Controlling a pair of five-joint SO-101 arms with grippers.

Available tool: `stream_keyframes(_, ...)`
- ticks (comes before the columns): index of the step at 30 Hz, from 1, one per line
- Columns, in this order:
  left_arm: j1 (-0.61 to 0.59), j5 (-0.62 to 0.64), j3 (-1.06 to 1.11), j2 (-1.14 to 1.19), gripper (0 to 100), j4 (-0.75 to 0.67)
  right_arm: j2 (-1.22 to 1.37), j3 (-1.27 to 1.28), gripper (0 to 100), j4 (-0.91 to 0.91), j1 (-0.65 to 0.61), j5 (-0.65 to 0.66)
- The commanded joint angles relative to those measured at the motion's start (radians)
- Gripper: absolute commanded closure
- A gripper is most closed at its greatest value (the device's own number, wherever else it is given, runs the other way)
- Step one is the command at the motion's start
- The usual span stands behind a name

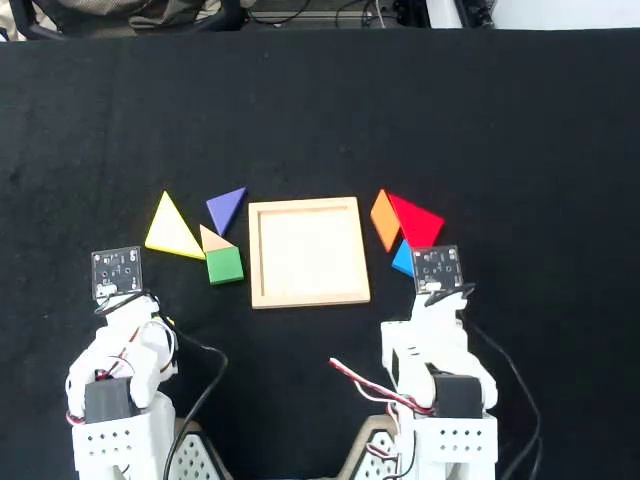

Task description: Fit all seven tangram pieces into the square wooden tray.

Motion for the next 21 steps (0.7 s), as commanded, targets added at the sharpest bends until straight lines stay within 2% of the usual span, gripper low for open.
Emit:
stream_keyframes(1, 0.010, -0.002, 0.019, -0.009, 93, 0.003, -0.076, -0.001, 98.7, 0.003, -0.005, 0.000)
stream_keyframes(21, 0.038, -0.002, 0.019, -0.009, 92, -0.002, -0.076, -0.001, 98.7, 0.003, -0.006, -0.005)
